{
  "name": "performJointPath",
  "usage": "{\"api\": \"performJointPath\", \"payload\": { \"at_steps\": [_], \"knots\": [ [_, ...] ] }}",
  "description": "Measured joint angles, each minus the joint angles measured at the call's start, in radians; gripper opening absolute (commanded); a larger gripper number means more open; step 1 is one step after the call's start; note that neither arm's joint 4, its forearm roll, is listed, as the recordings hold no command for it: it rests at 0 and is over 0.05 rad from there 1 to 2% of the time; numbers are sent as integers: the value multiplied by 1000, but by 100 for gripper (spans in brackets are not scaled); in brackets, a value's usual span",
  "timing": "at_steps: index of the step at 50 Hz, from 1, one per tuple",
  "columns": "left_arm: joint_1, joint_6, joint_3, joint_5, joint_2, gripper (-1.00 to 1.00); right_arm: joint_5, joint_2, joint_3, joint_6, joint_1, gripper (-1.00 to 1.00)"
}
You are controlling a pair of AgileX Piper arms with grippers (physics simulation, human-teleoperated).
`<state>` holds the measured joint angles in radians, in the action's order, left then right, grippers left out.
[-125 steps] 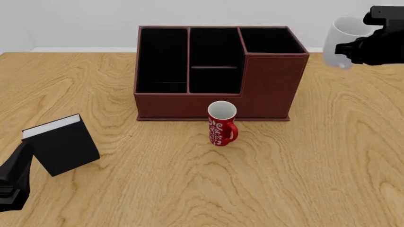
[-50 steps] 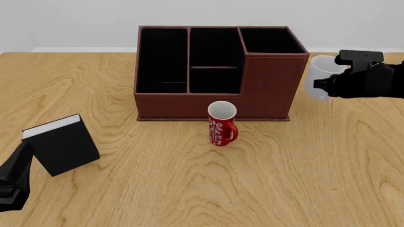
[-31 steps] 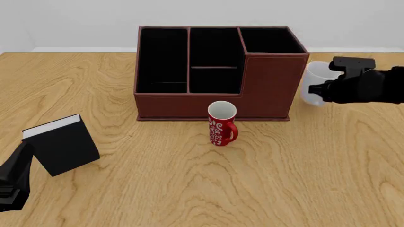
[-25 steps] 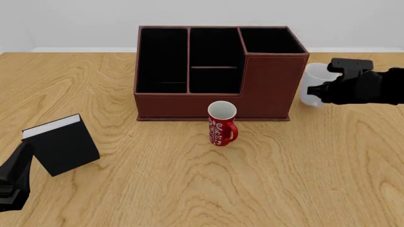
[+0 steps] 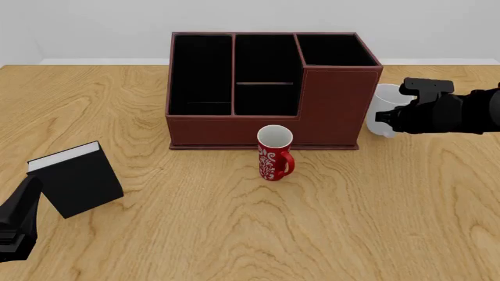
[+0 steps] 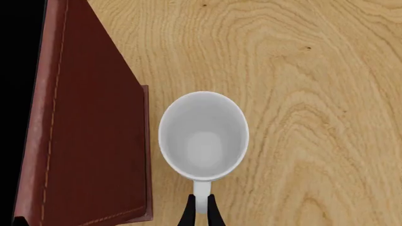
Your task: Pick up the white mug and place it to the right of the caddy.
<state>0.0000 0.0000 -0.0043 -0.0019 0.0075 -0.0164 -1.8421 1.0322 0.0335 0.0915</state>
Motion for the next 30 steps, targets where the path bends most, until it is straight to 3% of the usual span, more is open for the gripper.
{"api": "performJointPath", "payload": {
  "at_steps": [27, 28, 30],
  "knots": [
    [0, 0, 0, 0, 0, 100, -26, -11, -6, 8, 0, -100],
    [0, 0, 0, 0, 0, 100, -26, -11, -6, 8, 0, 100],
    [0, 0, 0, 0, 0, 100, -27, -19, -5, 11, 0, 100]
  ]
}}
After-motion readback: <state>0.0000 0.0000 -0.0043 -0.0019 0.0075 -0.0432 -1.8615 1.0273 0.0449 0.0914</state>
